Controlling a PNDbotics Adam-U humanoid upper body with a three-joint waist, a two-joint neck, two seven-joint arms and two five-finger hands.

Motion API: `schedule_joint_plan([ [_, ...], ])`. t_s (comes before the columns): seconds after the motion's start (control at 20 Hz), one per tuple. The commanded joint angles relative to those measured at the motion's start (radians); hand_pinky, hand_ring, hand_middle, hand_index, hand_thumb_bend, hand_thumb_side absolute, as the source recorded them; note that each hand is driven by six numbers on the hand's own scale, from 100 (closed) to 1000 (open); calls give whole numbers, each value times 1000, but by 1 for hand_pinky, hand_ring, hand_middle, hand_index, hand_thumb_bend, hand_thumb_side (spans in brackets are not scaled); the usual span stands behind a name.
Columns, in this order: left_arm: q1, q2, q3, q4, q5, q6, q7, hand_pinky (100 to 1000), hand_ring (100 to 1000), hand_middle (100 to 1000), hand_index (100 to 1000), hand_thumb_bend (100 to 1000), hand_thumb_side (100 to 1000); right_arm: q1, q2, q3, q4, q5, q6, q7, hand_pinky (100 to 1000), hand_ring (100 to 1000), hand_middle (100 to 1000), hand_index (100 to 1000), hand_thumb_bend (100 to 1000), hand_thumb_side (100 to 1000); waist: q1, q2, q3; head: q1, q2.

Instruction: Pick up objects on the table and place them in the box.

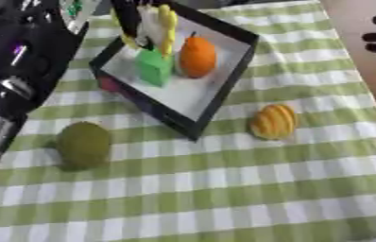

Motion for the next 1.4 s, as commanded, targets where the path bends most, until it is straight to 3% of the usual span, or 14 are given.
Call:
schedule_joint_plan([
  [0.05,-14,-1,8,15,8,-10,6,664,609,547,601,520,100,-14,-15,-10,-17,-3,1,-4,781,708,756,894,100,728,8,-29,-5,1,-16],
  [0.85,30,-18,42,111,54,-33,40,705,656,616,679,551,100,-22,-9,-4,-15,0,7,6,781,707,756,894,100,734,13,-19,-21,4,-9],
  [0.9,27,-15,45,109,52,-33,44,754,754,756,800,708,100,-21,-10,-3,-14,0,7,7,782,706,756,894,100,735,12,-19,-19,3,-8],
  [1.1,9,14,54,72,34,-30,67,777,789,801,847,780,123,-16,-10,0,-11,2,9,11,782,706,756,894,100,737,11,-24,-13,1,-4],
  [1.4,-15,53,63,8,31,-10,75,800,822,813,861,797,100,-9,-15,1,-9,6,10,18,782,706,755,893,100,700,10,-39,-4,-2,2],
])
